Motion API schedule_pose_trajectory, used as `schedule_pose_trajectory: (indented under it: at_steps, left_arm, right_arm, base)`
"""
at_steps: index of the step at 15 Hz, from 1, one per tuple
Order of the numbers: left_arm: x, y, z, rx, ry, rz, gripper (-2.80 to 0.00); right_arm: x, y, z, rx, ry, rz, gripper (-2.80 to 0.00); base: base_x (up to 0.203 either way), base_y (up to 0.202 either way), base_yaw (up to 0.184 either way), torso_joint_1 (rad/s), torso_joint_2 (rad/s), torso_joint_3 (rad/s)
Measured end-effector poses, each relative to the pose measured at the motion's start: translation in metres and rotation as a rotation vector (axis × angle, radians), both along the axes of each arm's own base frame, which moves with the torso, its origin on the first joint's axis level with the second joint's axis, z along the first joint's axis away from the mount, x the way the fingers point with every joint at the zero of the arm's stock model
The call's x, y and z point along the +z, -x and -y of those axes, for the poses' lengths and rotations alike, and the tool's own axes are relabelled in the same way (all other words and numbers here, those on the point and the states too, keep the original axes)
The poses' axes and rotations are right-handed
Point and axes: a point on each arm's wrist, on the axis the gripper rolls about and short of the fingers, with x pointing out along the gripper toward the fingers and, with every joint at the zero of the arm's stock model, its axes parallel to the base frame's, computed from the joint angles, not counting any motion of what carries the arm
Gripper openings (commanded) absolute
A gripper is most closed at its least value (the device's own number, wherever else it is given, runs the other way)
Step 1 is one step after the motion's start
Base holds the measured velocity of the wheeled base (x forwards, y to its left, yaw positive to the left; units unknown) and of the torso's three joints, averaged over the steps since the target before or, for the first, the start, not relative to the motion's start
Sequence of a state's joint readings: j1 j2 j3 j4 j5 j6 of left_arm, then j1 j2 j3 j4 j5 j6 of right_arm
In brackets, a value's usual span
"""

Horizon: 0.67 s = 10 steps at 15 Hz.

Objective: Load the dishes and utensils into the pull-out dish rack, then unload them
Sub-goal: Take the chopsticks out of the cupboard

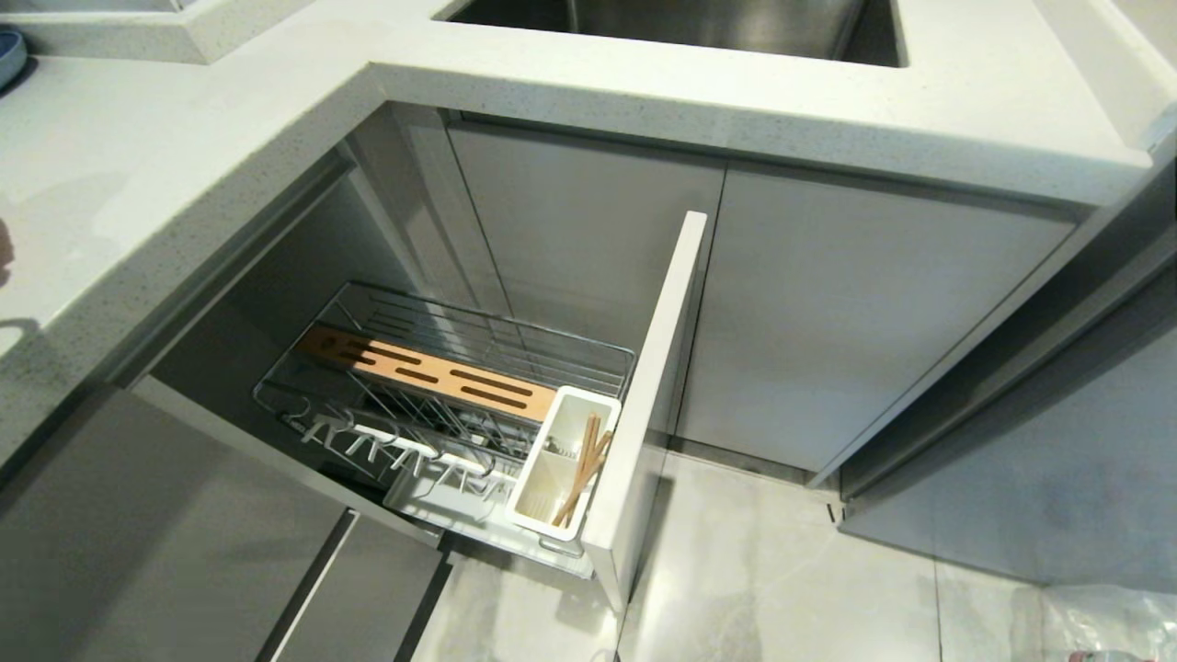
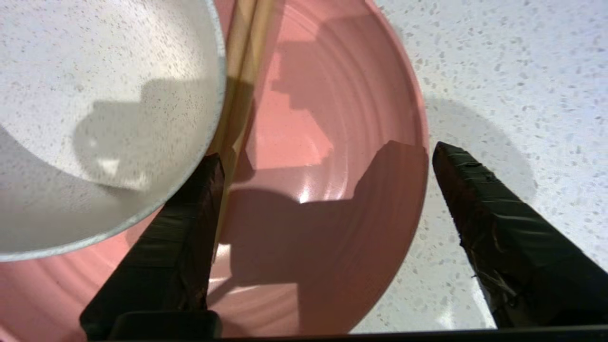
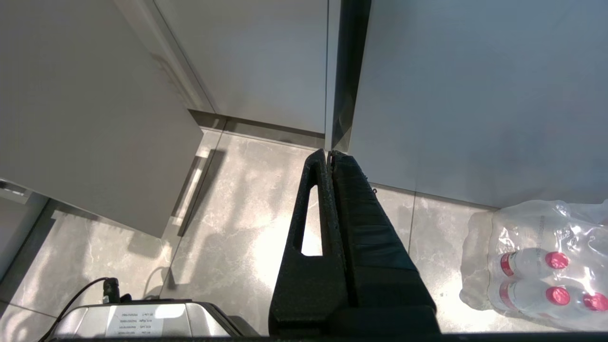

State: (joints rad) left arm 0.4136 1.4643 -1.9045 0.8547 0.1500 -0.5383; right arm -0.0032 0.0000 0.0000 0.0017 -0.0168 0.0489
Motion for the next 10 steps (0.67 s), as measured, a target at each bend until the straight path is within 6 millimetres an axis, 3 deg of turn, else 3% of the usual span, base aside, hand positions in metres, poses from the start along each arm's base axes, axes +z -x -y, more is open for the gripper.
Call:
schedule_pose_trajectory:
  at_steps: [7, 8, 10]
  left_arm:
    - [0.011, 0.018, 0.016, -0.050, -0.021, 0.059, 0.00]
    - [0.013, 0.022, 0.020, -0.065, -0.024, 0.068, -2.80]
    - [0.016, 0.028, 0.031, -0.114, -0.033, 0.089, -2.80]
  right_arm:
    - [0.000, 0.000, 0.000, 0.000, 0.000, 0.000, -2.80]
    - [0.000, 0.000, 0.000, 0.000, 0.000, 0.000, -2.80]
    - [0.000, 0.000, 0.000, 0.000, 0.000, 0.000, -2.80]
  base:
    - [0.000, 0.000, 0.000, 0.000, 0.00, 0.000]
    - [0.000, 0.000, 0.000, 0.000, 0.00, 0.000]
    - [0.000, 0.000, 0.000, 0.000, 0.00, 0.000]
